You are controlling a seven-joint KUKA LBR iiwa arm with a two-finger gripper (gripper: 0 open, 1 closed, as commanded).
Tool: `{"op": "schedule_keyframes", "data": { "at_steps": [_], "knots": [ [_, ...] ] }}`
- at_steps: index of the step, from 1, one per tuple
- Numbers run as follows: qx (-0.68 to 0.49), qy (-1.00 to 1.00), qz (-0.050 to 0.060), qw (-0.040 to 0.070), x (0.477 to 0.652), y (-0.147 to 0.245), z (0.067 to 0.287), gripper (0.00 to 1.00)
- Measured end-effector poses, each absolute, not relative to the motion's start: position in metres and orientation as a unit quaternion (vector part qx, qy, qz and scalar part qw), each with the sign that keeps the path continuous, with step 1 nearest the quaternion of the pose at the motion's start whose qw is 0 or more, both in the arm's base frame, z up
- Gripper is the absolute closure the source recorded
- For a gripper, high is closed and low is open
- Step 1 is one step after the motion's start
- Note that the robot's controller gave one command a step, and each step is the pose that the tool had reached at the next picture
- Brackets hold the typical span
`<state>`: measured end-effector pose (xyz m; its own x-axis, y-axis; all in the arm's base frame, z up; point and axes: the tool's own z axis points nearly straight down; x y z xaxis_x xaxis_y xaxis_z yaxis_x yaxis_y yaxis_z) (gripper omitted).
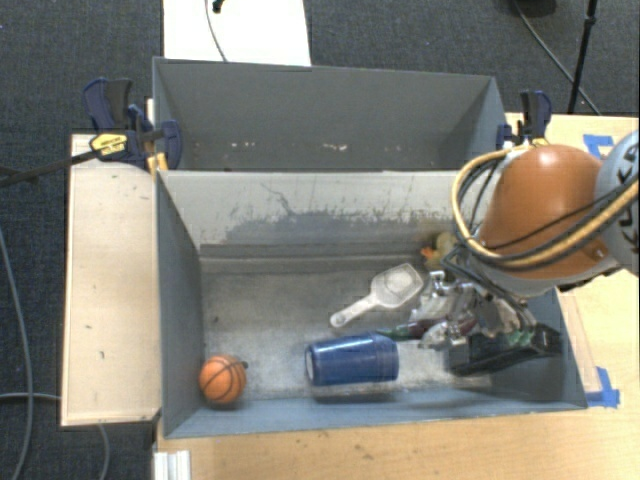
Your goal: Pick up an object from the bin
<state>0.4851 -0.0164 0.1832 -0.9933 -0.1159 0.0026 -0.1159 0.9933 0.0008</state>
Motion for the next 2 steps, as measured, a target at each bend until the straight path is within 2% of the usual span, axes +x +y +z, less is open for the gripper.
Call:
{"op": "schedule_keyframes", "data": {
  "at_steps": [1, 2],
  "knots": [
    [0.066, -0.998, 0.001, -0.009, 0.500, -0.018, 0.199, 1.00],
    [0.063, -0.998, -0.001, 0.006, 0.490, -0.021, 0.205, 1.00]
  ]
}}
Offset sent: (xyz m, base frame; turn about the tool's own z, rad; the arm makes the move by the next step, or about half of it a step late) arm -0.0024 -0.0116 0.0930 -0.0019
